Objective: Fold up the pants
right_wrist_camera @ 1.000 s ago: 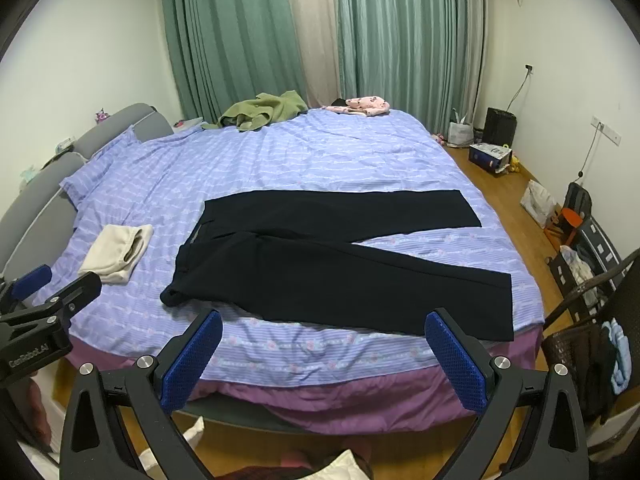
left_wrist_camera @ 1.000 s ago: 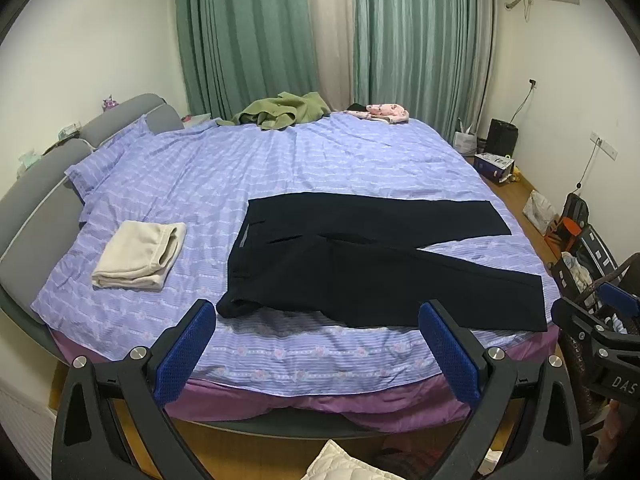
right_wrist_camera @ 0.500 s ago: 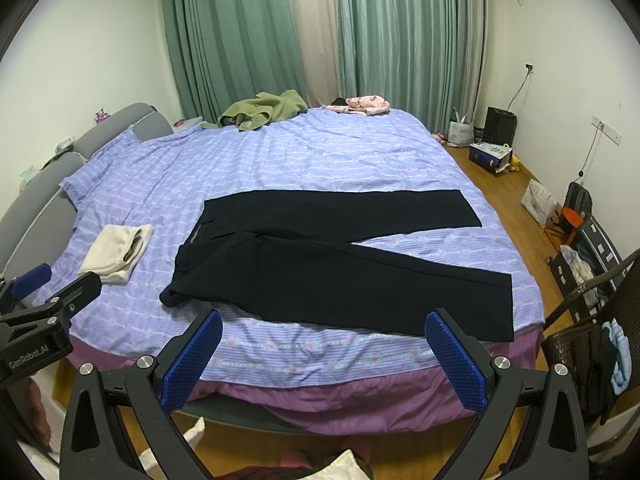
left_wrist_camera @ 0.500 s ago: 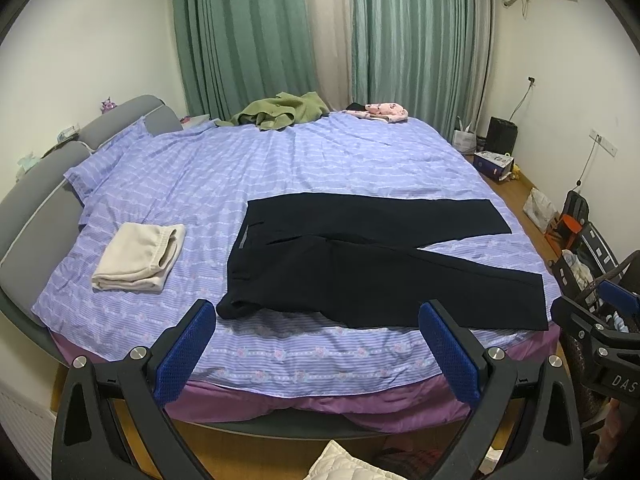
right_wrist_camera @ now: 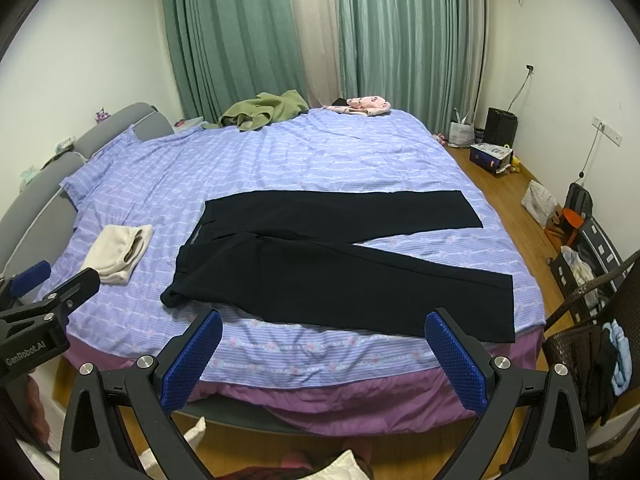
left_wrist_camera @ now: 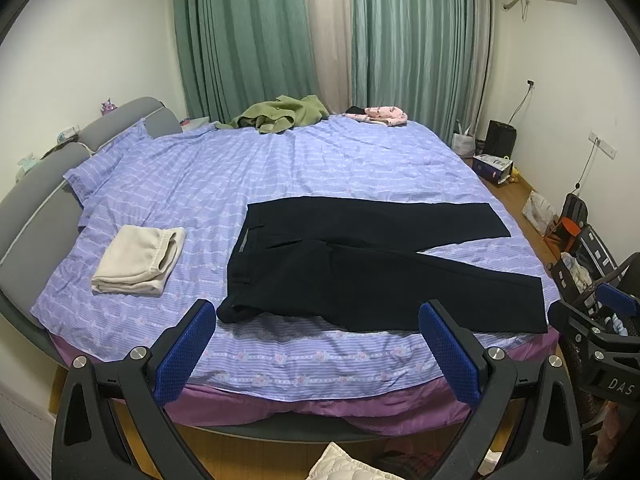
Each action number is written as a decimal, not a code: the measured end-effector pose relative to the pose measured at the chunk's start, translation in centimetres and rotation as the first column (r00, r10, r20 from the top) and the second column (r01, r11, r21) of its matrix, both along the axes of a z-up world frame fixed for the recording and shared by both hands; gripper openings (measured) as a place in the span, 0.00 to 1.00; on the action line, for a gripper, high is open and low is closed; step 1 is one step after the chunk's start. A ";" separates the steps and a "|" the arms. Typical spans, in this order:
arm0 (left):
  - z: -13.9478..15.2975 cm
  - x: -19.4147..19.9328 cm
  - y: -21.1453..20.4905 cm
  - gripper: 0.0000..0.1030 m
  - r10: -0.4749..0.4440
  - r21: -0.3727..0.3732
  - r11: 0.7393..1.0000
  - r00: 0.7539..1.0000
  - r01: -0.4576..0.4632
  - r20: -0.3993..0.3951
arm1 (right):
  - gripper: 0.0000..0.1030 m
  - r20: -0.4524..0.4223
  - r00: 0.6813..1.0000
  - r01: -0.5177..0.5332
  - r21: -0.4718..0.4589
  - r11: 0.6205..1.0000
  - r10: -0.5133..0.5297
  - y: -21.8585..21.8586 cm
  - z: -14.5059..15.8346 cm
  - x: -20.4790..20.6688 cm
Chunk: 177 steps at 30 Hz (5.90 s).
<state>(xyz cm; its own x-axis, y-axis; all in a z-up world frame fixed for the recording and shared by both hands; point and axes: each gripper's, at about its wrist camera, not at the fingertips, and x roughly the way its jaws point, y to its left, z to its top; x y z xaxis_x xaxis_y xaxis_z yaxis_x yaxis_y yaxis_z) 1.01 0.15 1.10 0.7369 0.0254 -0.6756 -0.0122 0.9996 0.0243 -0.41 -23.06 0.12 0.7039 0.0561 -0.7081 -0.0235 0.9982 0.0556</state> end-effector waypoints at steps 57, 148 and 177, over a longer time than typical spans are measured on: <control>-9.4 8.8 4.2 1.00 0.147 0.046 0.989 0.987 -0.144 -0.064 | 1.00 -0.167 0.985 -0.036 0.071 0.997 0.047 -1.9 -10.4 11.1; -22.3 54.5 7.8 0.09 0.144 -0.044 0.984 0.916 -0.173 -0.373 | 0.08 -0.266 0.963 -0.012 0.140 0.990 0.049 -3.5 -21.8 52.2; -27.5 64.4 6.7 0.79 0.162 0.037 0.986 0.911 -0.160 -0.379 | 0.63 -0.343 0.932 -0.047 0.217 0.975 0.121 -1.7 -29.0 62.7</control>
